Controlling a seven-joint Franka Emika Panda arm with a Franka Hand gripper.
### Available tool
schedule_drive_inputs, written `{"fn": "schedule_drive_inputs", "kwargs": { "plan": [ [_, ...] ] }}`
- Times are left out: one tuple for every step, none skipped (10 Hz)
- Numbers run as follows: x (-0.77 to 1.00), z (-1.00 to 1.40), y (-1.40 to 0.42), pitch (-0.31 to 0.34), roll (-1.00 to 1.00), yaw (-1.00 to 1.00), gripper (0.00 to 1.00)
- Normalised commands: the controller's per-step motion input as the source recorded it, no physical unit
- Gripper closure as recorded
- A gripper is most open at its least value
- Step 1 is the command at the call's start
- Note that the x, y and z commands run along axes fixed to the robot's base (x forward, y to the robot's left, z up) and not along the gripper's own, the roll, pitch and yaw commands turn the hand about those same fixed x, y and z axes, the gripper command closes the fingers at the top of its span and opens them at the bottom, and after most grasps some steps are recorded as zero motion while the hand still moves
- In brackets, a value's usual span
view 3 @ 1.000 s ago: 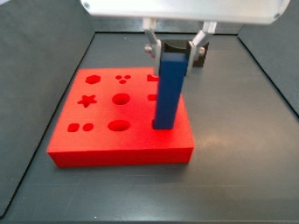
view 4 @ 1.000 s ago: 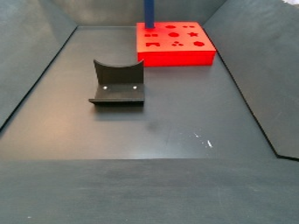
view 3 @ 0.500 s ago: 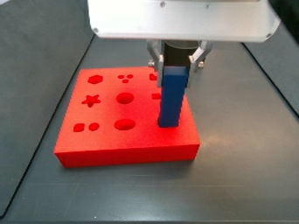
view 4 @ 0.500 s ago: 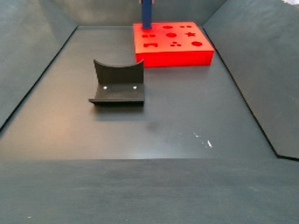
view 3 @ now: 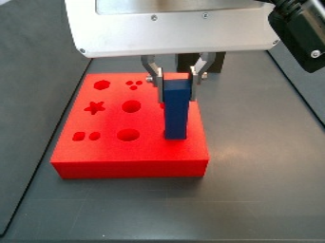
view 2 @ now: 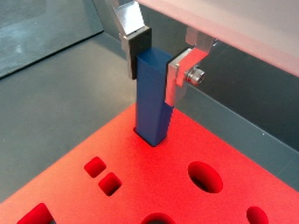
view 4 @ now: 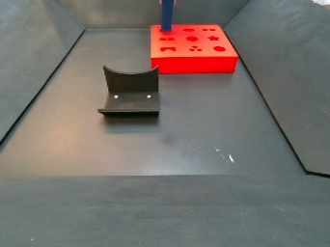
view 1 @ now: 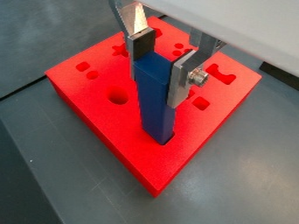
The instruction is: Insert the rectangle object.
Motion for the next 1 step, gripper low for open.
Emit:
{"fn": "schedule_drive_inputs", "kwargs": {
  "plan": [
    [0.0, 0.0, 0.0, 0.0, 0.0, 0.0, 1.0]
  ]
}}
